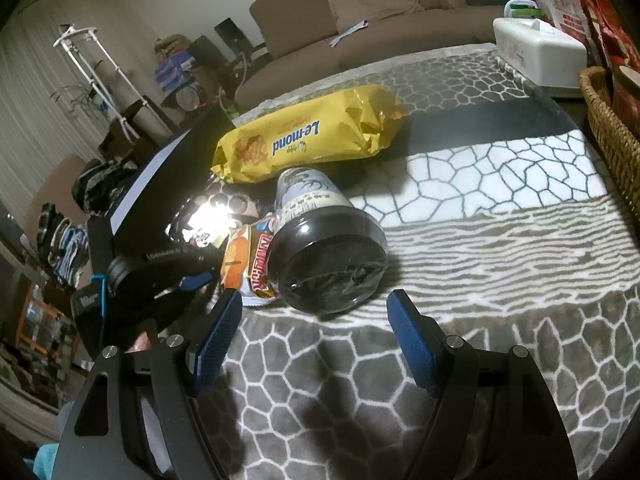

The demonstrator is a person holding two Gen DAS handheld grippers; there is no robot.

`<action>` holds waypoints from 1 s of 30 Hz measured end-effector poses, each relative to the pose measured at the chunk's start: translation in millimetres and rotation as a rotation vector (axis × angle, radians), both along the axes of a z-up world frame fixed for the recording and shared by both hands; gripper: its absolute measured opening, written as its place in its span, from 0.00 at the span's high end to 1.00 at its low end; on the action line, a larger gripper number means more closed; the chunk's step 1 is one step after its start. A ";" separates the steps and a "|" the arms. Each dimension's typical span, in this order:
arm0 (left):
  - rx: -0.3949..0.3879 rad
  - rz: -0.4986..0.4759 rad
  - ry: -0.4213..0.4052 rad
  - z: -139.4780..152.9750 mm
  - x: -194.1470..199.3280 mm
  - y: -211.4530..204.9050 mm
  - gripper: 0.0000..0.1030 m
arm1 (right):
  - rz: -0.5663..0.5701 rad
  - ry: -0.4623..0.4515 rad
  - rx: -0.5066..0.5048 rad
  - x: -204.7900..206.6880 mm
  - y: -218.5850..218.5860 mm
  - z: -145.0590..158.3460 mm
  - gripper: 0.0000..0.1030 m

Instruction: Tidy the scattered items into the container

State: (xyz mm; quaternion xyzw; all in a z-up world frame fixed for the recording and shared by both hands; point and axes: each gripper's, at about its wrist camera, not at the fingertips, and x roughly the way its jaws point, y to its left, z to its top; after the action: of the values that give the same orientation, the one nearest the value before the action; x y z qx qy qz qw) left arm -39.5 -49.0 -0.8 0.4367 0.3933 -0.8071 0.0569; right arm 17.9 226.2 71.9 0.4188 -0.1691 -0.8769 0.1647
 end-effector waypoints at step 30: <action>-0.313 -0.354 0.165 66.1 95.1 -11.0 0.14 | -0.029 0.140 0.021 19.5 -4.6 40.1 0.00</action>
State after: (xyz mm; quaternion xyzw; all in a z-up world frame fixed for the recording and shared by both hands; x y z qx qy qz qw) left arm 55.6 -60.0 65.3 0.4174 0.1840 -0.8884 -0.0507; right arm 37.4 221.5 112.0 0.3554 -0.1540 -0.9081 0.1590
